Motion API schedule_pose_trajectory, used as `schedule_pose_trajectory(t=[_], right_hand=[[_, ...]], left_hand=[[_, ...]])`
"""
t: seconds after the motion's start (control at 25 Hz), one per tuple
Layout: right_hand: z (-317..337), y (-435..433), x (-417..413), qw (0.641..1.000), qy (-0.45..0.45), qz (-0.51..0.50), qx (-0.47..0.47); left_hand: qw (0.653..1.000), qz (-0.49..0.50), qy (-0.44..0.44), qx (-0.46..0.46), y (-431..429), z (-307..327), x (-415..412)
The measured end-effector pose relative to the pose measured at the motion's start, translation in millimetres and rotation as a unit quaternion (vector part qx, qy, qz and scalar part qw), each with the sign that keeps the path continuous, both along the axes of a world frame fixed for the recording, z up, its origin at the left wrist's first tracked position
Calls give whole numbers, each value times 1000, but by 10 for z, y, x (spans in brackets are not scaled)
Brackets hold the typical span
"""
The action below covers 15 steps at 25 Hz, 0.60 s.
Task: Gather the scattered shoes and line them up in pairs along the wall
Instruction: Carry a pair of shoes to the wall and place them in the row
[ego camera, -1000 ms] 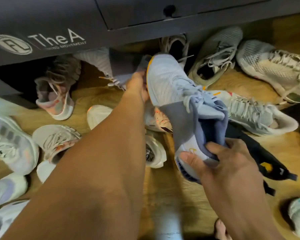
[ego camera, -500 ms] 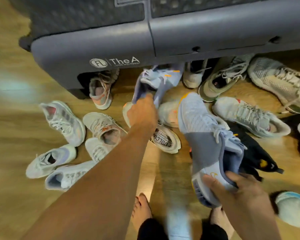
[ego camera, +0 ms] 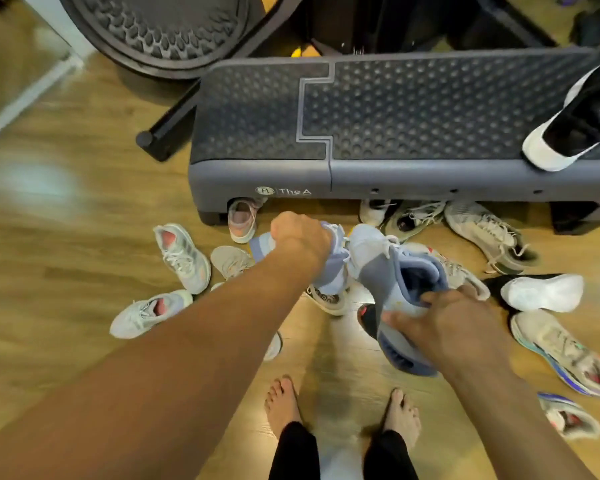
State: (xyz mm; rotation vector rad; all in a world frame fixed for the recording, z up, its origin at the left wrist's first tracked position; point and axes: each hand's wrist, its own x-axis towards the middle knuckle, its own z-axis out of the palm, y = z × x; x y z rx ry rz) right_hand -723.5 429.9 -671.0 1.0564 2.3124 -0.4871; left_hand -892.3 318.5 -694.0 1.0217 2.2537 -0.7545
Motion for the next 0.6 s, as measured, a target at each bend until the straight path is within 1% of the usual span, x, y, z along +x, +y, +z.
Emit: schedule_pose_trajectory(t=[0.12, 0.2, 0.32, 0.4, 0.48, 0.6], right_hand=[[854, -6, -210, 996, 28, 64, 57], [1405, 1, -330, 992, 45, 101, 67], [2411, 14, -480, 979, 109, 141, 102], [3050, -12, -547, 964, 155, 167, 134], [3647, -25, -602, 950, 208, 188, 140], [4388, 43, -649, 947, 227, 193, 124]], left_hand=[[999, -9, -37, 26, -39, 1038, -90], [995, 30, -85, 30, -70, 1716, -129], [985, 87, -135, 71, -19, 2827, -130], [981, 95, -124, 116, 37, 3532, -68], [978, 99, -101, 151, 82, 4147, 5], [970, 120, -92, 188, 116, 4791, 165]])
